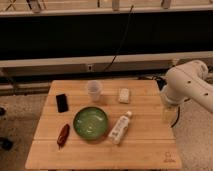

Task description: Push the eraser across the table

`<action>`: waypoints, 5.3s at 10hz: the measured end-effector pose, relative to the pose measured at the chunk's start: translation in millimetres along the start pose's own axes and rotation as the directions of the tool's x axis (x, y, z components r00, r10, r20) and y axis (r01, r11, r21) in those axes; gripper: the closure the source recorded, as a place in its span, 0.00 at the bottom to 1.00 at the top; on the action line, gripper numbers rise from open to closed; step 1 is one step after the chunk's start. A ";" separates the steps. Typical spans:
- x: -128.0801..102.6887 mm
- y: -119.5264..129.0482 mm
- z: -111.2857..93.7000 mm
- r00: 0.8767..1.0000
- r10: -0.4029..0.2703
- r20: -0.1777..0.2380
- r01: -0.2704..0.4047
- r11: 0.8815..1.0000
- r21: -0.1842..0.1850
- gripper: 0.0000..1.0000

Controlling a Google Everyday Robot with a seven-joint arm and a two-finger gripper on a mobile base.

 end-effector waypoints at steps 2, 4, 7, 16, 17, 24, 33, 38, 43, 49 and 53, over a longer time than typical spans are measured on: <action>0.0 0.0 0.0 1.000 0.000 0.000 0.000 1.000 0.000 0.20; 0.0 0.0 0.0 1.000 0.000 0.000 0.000 1.000 0.000 0.20; 0.0 0.0 0.0 1.000 0.000 0.000 0.000 1.000 0.000 0.20; -45.6 -22.6 -0.5 0.992 -0.126 -0.018 0.127 0.992 0.020 0.20; -46.5 -24.2 -0.5 0.990 -0.141 -0.024 0.142 0.990 0.016 0.20; -122.9 -49.6 0.3 0.949 -0.313 -0.043 0.315 0.949 0.026 0.20; -238.3 -71.9 4.8 0.851 -0.525 -0.032 0.526 0.848 0.064 0.20; -290.9 -87.3 10.2 0.806 -0.591 -0.031 0.591 0.803 0.081 0.20; -329.6 -99.6 16.2 0.765 -0.644 -0.030 0.643 0.759 0.101 0.20; -352.9 -116.3 23.9 0.737 -0.674 -0.044 0.674 0.729 0.117 0.20; -362.5 -131.5 30.2 0.738 -0.672 -0.060 0.673 0.727 0.135 0.20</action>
